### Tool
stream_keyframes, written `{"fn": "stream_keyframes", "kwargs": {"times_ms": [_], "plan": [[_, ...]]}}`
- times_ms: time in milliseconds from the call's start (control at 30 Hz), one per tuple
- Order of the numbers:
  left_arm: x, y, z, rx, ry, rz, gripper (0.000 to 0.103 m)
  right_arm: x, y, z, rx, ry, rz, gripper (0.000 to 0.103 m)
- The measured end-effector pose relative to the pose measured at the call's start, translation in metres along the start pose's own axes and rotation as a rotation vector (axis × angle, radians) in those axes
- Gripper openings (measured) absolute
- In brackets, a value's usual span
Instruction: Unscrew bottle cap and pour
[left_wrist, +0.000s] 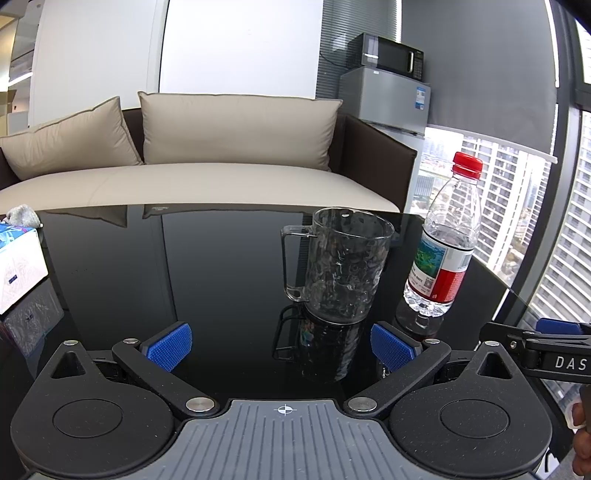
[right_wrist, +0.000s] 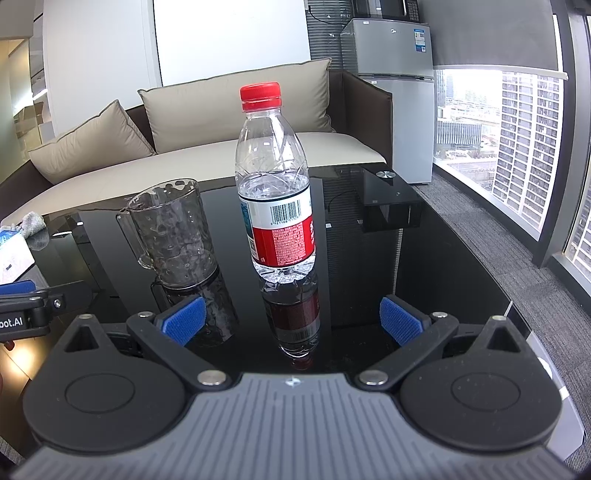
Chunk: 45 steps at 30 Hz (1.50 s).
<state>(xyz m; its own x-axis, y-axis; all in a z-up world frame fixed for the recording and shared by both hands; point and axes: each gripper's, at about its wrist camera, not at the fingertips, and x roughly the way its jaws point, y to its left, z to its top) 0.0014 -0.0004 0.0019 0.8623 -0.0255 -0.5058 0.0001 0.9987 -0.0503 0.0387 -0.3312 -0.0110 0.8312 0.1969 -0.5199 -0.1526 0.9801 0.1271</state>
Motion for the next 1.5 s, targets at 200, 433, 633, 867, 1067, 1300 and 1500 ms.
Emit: {"fn": "stream_keyframes", "kwargs": {"times_ms": [200,433,633,867,1067,1300,1500], "plan": [[0.000,0.001,0.000,-0.002,0.000,0.000,0.102,0.000,0.000,0.000,-0.001,0.000,-0.001,0.103],[0.000,0.001,0.000,-0.001,-0.001,0.000,0.102,0.003,0.002,0.001,-0.001,0.000,-0.003,0.103],[0.000,0.001,-0.001,0.001,-0.001,-0.001,0.102,0.000,0.001,-0.001,0.000,-0.002,-0.005,0.103],[0.000,0.002,0.000,0.000,0.000,-0.003,0.102,0.000,0.000,-0.001,0.001,0.000,-0.010,0.103],[0.000,-0.001,-0.002,0.008,0.003,-0.019,0.102,0.000,-0.003,0.001,-0.005,-0.002,-0.018,0.103],[0.000,-0.008,-0.003,0.025,0.009,-0.069,0.102,0.001,-0.016,0.009,-0.040,-0.028,-0.054,0.103],[0.003,-0.021,-0.004,0.033,0.013,-0.132,0.102,0.005,-0.035,0.018,-0.045,-0.047,-0.098,0.103]]}}
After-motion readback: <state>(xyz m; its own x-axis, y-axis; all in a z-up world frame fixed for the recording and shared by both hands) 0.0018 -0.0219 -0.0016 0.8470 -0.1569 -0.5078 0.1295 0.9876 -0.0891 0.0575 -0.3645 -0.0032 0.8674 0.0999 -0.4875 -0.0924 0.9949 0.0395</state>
